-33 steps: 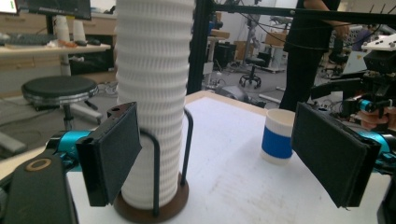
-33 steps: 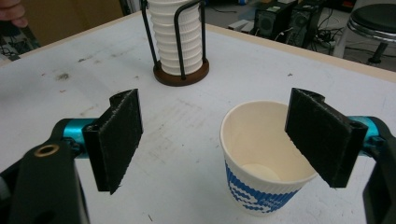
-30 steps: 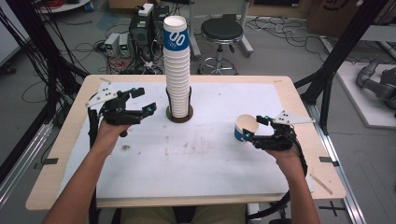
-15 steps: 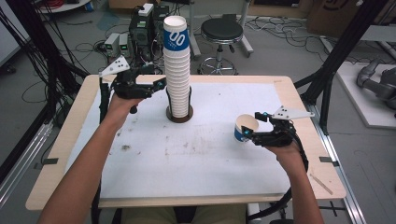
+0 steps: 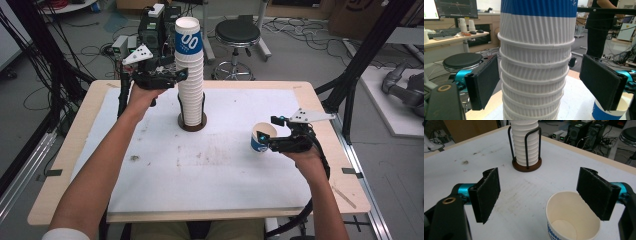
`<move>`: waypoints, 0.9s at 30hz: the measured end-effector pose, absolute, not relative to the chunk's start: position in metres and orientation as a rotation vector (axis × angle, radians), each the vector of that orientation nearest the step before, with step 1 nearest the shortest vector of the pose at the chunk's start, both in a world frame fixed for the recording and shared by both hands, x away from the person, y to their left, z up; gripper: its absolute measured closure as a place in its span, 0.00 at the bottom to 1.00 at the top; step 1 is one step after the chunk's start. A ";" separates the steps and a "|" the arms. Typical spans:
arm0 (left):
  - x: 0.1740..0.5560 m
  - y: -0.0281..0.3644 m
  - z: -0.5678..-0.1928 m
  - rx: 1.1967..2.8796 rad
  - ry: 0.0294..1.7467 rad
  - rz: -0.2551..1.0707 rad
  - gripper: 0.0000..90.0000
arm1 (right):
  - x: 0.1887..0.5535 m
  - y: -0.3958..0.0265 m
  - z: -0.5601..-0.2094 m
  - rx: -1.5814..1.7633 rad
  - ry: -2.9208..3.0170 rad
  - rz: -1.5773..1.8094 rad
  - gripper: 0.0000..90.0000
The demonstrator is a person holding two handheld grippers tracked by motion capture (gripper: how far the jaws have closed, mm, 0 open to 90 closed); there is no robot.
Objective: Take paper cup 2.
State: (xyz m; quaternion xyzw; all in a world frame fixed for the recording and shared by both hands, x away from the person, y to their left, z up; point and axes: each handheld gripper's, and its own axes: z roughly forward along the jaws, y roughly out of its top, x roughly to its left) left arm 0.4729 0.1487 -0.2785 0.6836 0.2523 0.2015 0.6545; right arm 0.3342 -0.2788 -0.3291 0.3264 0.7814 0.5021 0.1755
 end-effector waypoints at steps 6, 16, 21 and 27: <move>0.482 0.140 -0.277 1.567 0.583 0.454 0.18 | 0.338 -0.274 -0.326 0.907 2.227 1.420 0.22; 0.483 0.136 -0.278 1.579 0.592 0.459 0.18 | 0.350 -0.265 -0.315 0.883 2.244 1.440 0.22; 0.483 0.137 -0.277 1.586 0.590 0.458 0.19 | 0.365 -0.252 -0.302 0.861 2.254 1.487 0.22; 0.481 0.136 -0.276 1.590 0.592 0.464 0.19 | 0.390 -0.232 -0.281 0.822 2.265 1.525 0.22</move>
